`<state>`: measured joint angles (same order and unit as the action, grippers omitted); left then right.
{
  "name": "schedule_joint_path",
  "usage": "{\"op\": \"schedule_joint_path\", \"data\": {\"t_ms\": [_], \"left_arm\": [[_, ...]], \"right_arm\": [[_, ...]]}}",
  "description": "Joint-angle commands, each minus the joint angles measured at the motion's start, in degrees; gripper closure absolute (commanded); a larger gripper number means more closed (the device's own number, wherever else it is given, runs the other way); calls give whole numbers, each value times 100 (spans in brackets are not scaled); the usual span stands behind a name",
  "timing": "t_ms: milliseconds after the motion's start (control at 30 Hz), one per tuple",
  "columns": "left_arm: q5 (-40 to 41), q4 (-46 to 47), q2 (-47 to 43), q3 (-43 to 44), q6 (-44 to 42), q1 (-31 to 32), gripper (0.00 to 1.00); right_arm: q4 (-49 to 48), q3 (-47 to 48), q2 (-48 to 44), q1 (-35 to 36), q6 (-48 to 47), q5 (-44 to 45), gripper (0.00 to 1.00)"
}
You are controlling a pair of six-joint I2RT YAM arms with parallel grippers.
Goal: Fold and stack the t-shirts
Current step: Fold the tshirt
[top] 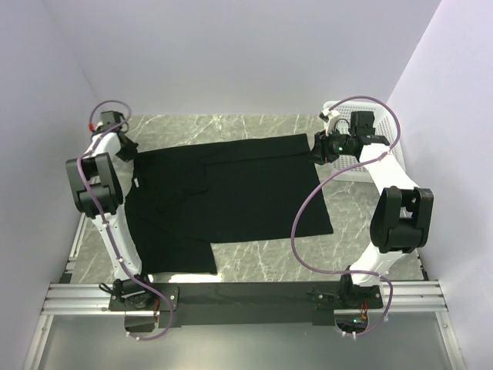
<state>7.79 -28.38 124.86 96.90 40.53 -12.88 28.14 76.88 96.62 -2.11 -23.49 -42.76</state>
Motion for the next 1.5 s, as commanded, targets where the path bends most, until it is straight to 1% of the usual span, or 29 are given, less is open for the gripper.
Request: {"op": "schedule_joint_path", "data": {"t_ms": [0, 200, 367, 433, 533, 600, 633, 667, 700, 800, 900, 933, 967, 1000, 1033, 1067, 1100, 1133, 1167, 1233, 1267, 1300, 1333, 1367, 1400, 1467], "left_arm": [[-725, 781, -357, -136, 754, -249, 99], [-963, 957, -173, 161, 825, -443, 99], [-1753, 1264, 82, 277, 912, -592, 99], [-1947, 1562, 74, 163, 1017, -645, 99], [-2535, 2063, 21, -127, 1228, -742, 99], [-3080, 2660, 4, -390, 1535, -803, 99], [-3212, 2793, -14, -461, 1658, -829, 99], [-3309, 3151, -14, -514, 1868, -864, 99], [-3554, 3320, -5, -628, 1957, -874, 99], [-3792, 3505, 3, -751, 2204, -891, 99], [-4179, 4127, 21, -1032, 2599, -900, 99], [-4424, 4208, 73, -1068, 2722, -900, 99], [-4479, 4157, 117, -1059, 2784, -891, 99], [-4445, 3948, 144, -929, 2689, -900, 99], [-3983, 3180, 83, -841, 2488, -891, 99], [-3343, 2572, -4, -735, 1938, -856, 99], [-2832, 2078, -232, -586, 1680, -813, 99], [-2514, 1926, -321, -602, 1460, -777, 99], [-2319, 1889, -365, -628, 1196, -751, 99], [-2501, 1610, -174, -393, 1010, -768, 99], [-2545, 999, -59, -191, 766, -786, 98], [-2520, 818, 38, 89, 659, -794, 92], [-2389, 651, 91, 153, 597, -803, 89], [-2257, 658, 30, 119, 570, -829, 82], [-2030, 763, -66, -99, 587, -847, 70], [-1826, 991, -409, -346, 622, -882, 60]], "right_arm": [[-107, 187, -47, 35, -33, -48, 53], [-116, 169, -29, 35, -33, -48, 53], [-81, 213, -3, 35, -51, -13, 53], [-72, 231, 15, 35, -51, -13, 53], [-63, 240, 24, 35, -60, 5, 53], [-63, 231, 15, 35, -68, 5, 53], [-63, 231, 15, 35, -68, 5, 53], [-63, 231, 15, 35, -60, 14, 53], [-72, 231, 24, 35, -60, -4, 53], [-81, 231, 15, 35, -42, 5, 53], [-89, 240, 41, 35, -42, -4, 53], [-81, 257, 41, 35, -42, 5, 53], [-89, 248, 33, 35, -42, -4, 53], [-89, 248, 41, 35, -33, 5, 53], [-98, 248, 41, 35, -42, 5, 53], [-81, 257, 41, 26, -42, 5, 53], [-89, 248, 33, 26, -42, 5, 53], [-89, 257, 32, 26, -42, -4, 53], [-98, 248, 32, 26, -42, 5, 53], [-90, 257, 50, 26, -42, -13, 53], [-81, 275, 59, 26, -25, -21, 53], [-81, 292, 85, 26, -16, -39, 53], [-81, 318, 85, 26, -7, -48, 53], [-81, 327, 85, 26, 10, -57, 53], [-81, 336, 68, 26, 11, -57, 53], [-81, 327, 59, 35, 11, -48, 53]]}}
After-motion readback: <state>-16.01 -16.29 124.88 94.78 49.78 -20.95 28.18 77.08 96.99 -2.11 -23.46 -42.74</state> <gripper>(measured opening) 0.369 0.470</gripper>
